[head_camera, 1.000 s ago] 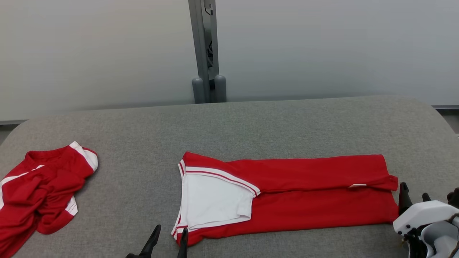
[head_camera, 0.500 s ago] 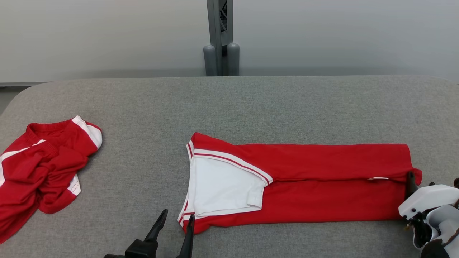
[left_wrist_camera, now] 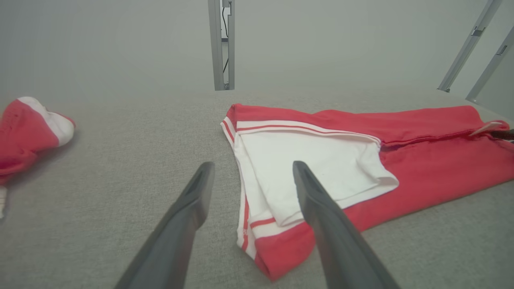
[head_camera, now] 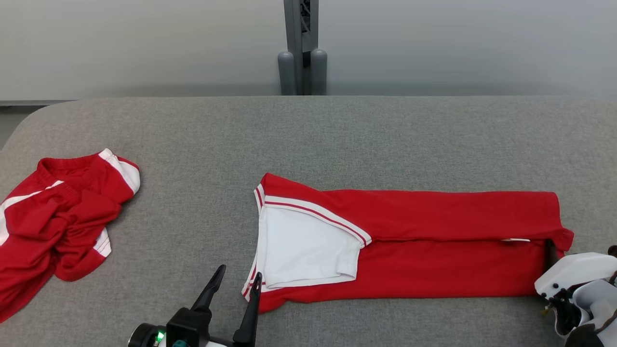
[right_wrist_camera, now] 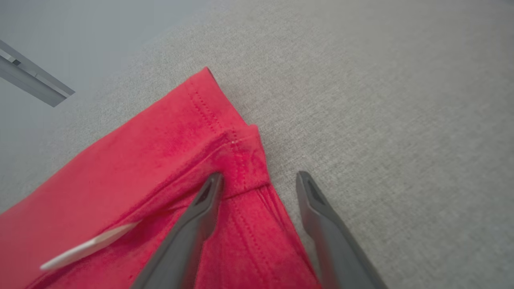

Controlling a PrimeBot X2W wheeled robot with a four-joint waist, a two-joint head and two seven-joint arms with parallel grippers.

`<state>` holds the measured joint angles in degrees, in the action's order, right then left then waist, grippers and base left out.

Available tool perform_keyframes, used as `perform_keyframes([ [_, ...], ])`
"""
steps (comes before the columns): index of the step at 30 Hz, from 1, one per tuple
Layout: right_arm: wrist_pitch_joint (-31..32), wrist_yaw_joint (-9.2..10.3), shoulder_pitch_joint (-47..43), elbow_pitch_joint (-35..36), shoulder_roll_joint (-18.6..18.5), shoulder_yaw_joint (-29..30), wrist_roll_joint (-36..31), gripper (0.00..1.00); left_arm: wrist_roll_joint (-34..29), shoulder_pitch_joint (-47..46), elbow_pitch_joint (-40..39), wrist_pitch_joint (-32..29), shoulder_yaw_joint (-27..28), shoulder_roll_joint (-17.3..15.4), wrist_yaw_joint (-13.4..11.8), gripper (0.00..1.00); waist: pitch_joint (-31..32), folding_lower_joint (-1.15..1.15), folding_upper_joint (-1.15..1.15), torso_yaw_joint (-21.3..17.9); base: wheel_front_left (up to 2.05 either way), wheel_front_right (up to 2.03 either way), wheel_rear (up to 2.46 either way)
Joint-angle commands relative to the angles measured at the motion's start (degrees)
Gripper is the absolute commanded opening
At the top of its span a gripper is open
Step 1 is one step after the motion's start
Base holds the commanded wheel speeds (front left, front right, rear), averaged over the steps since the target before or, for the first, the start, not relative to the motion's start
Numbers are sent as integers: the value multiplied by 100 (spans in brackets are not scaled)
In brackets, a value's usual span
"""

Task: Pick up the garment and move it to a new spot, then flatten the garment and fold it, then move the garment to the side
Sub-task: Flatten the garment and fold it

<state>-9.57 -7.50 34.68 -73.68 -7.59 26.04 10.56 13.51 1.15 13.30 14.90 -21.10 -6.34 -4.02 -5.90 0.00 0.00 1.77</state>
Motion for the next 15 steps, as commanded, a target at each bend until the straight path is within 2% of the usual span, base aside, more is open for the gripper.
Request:
perform_keyframes([
  [1,32,2,9,-25,-50,46,-1,80,-46,-87,-31,23,6,-43,33,100,-21,0,0,31,0,0,0],
  [3,131,2,9,-30,-57,113,7,49,-45,-85,-45,25,-3,-60,39,100,-39,0,0,61,0,0,0],
  [6,371,4,-64,-46,-40,182,-47,35,-27,-88,-55,26,-14,-69,35,100,-64,0,0,99,0,0,0],
  [7,371,4,-64,-46,-40,182,-47,35,-27,-88,-55,26,-14,-69,35,100,-64,0,0,99,0,0,0],
  [9,500,10,-101,-55,-35,216,-95,15,-7,-89,-55,27,-19,-69,30,100,-71,0,0,112,0,0,0],
  [10,524,13,-107,-58,-36,233,-121,0,1,-91,-52,28,-22,-68,28,100,-72,0,0,116,0,0,0],
  [15,333,16,-85,-52,-99,268,-241,0,41,-98,-13,29,-41,-47,9,100,-25,0,0,111,0,0,0],
])
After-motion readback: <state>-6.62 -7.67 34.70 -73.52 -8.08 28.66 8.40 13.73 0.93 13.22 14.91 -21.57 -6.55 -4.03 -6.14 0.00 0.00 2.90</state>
